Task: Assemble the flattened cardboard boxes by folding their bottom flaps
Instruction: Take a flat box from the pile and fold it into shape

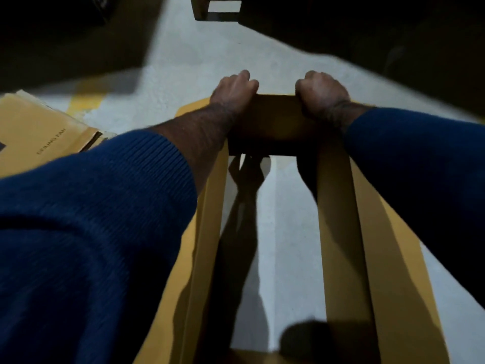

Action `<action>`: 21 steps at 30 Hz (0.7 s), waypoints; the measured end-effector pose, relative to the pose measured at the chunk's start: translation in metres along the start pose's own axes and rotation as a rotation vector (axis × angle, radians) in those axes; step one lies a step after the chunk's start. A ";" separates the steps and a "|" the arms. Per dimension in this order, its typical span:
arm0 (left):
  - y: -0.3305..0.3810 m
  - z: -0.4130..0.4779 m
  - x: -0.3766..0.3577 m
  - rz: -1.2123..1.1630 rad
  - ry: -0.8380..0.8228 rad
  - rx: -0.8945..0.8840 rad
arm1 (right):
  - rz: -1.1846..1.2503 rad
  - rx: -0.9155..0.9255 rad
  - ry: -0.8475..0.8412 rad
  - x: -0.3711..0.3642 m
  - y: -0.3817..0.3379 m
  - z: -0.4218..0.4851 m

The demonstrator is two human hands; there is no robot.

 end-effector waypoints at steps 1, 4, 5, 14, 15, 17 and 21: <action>0.000 0.000 -0.001 -0.018 0.016 0.018 | -0.007 -0.006 -0.008 0.001 0.000 0.001; 0.002 0.005 -0.003 -0.026 0.017 0.024 | -0.029 -0.023 -0.006 -0.002 -0.002 0.003; 0.002 0.007 -0.001 -0.029 0.004 0.017 | -0.037 -0.020 -0.001 -0.002 -0.003 0.004; -0.003 0.007 0.000 -0.127 -0.010 0.067 | -0.054 0.026 -0.005 -0.008 -0.003 0.006; -0.004 0.003 -0.002 -0.164 -0.006 0.088 | -0.008 0.024 0.005 -0.010 -0.003 0.003; 0.002 -0.009 -0.005 -0.226 -0.002 0.126 | 0.133 -0.011 0.041 -0.015 -0.001 -0.009; 0.031 -0.065 -0.015 -0.323 -0.186 0.163 | 0.344 -0.133 0.001 -0.029 -0.015 -0.070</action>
Point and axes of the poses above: each hand's wrist, its own z-axis towards the middle knuckle, its own x-axis out of the back of the hand, y = z × x, the point moved 5 cm from there along z, towards the middle knuckle, and after that the axes turned 10 degrees about -y, right-handed, at the moved point
